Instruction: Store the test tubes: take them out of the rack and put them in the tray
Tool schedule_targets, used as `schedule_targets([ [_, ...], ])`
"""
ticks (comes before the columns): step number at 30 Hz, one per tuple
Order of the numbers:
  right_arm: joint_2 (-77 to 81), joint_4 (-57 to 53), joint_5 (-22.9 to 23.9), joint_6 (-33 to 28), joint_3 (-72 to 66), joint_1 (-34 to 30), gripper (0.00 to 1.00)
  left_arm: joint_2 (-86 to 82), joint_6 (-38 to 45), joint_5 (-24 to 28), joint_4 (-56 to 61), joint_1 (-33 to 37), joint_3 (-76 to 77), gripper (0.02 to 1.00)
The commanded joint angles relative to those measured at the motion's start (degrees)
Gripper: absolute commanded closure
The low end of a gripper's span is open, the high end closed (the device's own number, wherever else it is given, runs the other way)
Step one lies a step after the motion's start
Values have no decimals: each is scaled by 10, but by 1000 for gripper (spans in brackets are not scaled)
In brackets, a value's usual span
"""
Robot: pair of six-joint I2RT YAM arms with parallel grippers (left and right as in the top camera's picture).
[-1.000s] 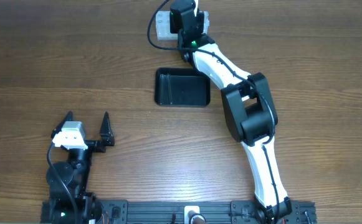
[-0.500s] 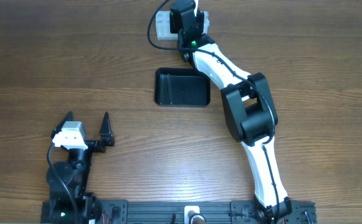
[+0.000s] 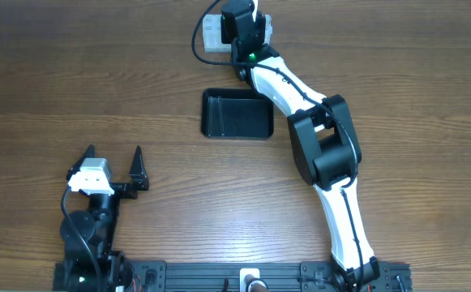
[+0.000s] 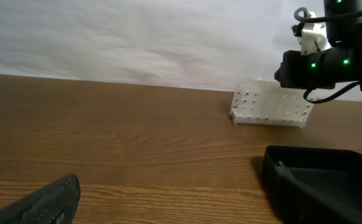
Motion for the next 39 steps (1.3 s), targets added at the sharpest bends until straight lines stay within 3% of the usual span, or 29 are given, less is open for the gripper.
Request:
schedule_targets([
  [1, 3, -3, 10, -1, 19, -3, 923, -3, 7, 6, -2, 3, -2, 18],
  [19, -143, -89, 33, -39, 79, 11, 932, -3, 7, 6, -2, 3, -2, 18],
  [28, -223, -318, 32, 37, 79, 42, 989, -3, 7, 6, -2, 3, -2, 18],
  [30, -226, -381, 18, 65, 79, 46, 989, -3, 7, 6, -2, 3, -2, 18],
  [35, -220, -487, -103, 105, 52, 48, 991, -3, 7, 6, -2, 3, -2, 18],
  [39, -212, -481, -114, 140, 4, 48, 985, -3, 7, 6, -2, 3, -2, 18],
])
